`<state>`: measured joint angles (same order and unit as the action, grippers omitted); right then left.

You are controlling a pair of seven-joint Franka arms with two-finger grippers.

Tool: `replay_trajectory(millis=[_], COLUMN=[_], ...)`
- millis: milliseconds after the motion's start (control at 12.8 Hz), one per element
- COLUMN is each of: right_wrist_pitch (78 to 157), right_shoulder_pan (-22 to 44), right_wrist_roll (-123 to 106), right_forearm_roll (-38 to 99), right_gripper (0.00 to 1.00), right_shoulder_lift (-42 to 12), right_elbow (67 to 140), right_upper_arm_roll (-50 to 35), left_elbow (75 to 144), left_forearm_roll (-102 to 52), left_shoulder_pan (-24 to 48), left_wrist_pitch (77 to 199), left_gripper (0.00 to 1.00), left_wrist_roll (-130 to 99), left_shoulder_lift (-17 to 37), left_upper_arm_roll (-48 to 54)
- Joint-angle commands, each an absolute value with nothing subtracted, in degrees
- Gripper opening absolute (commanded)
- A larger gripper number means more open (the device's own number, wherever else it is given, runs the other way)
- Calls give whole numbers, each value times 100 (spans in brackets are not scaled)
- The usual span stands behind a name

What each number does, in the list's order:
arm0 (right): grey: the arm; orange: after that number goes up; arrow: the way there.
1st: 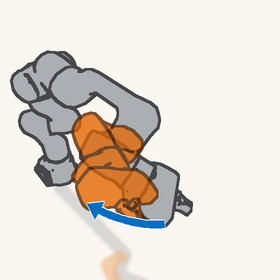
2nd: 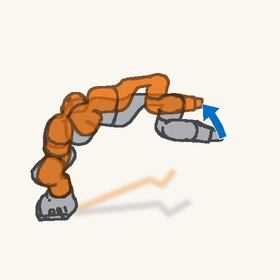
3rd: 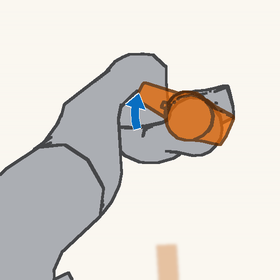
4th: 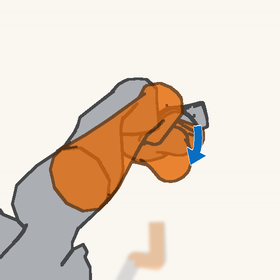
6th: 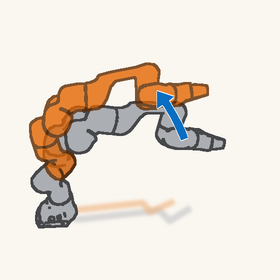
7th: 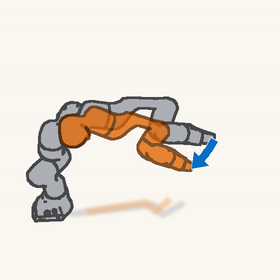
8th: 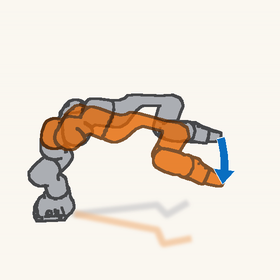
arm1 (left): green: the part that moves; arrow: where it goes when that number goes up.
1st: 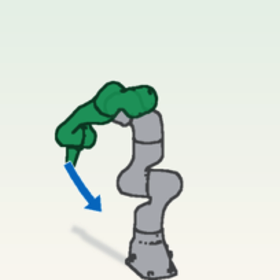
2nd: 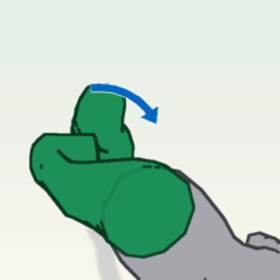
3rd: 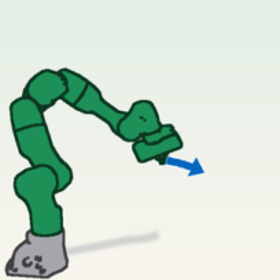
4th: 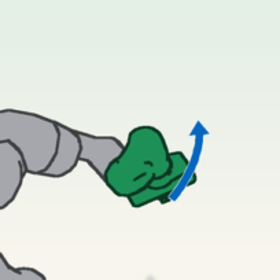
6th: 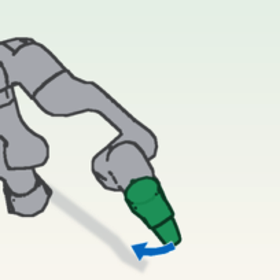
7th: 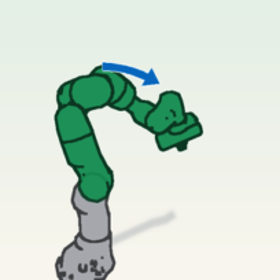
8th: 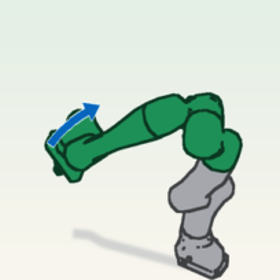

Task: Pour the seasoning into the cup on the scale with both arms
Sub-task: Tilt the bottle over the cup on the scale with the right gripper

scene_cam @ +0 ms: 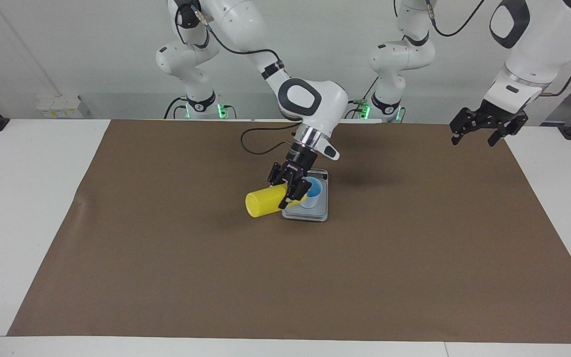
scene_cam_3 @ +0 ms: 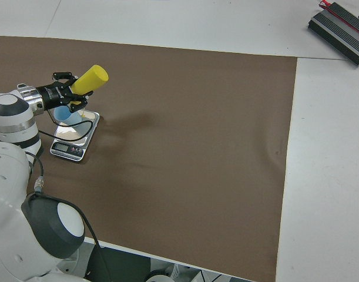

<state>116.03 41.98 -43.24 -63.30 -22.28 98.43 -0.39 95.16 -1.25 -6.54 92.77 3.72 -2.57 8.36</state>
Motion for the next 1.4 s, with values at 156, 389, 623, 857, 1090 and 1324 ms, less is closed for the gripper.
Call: replay_trajectory(millis=[156, 389, 623, 857, 1090, 1324], right_wrist_pitch=[11725, 12224, 12532, 12805, 12788, 12211], right_shoulder_pan=[4096, 3711, 3385, 2990, 2804, 2410], right_wrist_roll=[-4175, -4236, -4359, -4359, -4465, -4936], right_forearm_roll=[-6557, -6425, -5793, -4725, -3659, -2354], right_gripper=[0, 0, 0, 0, 0, 0], right_shoulder_lift=[-1978, -1706, -1495, -1231, -1116, -967], right_elbow=[10090, 10151, 10143, 10134, 10134, 10143], right_upper_arm_roll=[-88, -114, -105, -105, -106, -114], left_elbow=[9650, 9642, 9659, 9659, 9659, 9685], left_forearm_roll=[-176, -176, -176, -176, -176, -167], left_shoulder_pan=[-738, -712, -685, -703, -694, -651], left_wrist_pitch=[9290, 9298, 9290, 9273, 9264, 9229], left_gripper=[100, 100, 100, 100, 100, 100], left_wrist_roll=[431, 422, 413, 413, 404, 387], left_shoulder_lift=[-413, -404, -413, -413, -413, -430], left_upper_arm_roll=[844, 844, 844, 844, 844, 887])
